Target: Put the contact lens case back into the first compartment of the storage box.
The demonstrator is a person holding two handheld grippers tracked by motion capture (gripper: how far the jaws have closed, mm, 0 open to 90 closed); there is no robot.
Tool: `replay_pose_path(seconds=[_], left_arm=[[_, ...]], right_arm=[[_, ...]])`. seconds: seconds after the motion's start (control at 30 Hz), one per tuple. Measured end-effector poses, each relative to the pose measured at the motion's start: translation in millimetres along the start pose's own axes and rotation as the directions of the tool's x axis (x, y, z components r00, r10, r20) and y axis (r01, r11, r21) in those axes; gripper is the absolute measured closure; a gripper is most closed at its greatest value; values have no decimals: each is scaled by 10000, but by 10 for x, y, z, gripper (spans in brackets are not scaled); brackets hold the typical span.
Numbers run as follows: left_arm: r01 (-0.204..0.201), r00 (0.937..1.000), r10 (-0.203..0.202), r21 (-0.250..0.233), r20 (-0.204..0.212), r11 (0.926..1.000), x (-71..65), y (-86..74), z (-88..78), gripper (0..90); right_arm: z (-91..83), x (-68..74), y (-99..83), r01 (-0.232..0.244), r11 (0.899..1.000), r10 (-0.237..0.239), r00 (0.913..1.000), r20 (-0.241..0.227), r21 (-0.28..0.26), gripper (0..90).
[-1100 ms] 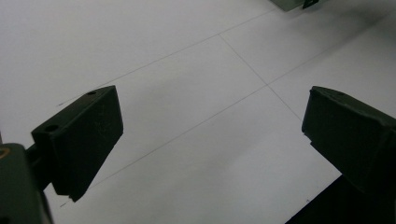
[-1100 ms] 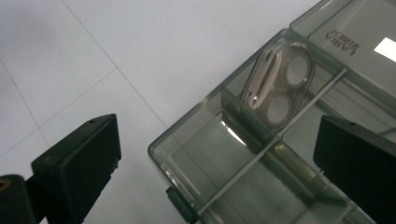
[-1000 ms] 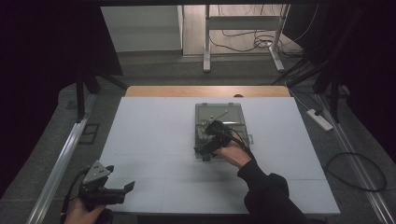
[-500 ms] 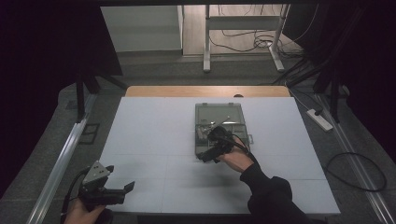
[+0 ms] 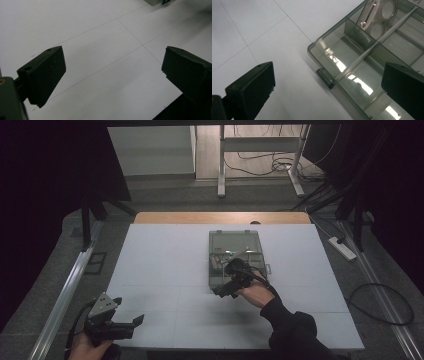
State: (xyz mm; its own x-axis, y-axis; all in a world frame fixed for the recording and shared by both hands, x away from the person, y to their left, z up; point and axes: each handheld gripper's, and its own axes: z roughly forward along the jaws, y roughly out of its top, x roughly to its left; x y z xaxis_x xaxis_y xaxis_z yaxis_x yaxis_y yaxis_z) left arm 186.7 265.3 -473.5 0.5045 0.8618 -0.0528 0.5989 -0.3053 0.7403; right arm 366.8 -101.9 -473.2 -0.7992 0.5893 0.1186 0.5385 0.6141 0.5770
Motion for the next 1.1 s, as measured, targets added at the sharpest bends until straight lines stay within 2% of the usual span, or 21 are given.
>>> replay_pose_path(seconds=[0.63, 1.1], left_arm=[[14, 10000, -14, 8, -12, 10000, 0, 1, -1, 53], [8, 10000, -8, 12, -17, 10000, -2, 2, 0, 54]], right_arm=[[-235, -35, -191, -4, 9994, 9, 9999, 133, -344, 0], [-345, -27, -366, -62, 9995, 70, 9997, 235, -317, 0]])
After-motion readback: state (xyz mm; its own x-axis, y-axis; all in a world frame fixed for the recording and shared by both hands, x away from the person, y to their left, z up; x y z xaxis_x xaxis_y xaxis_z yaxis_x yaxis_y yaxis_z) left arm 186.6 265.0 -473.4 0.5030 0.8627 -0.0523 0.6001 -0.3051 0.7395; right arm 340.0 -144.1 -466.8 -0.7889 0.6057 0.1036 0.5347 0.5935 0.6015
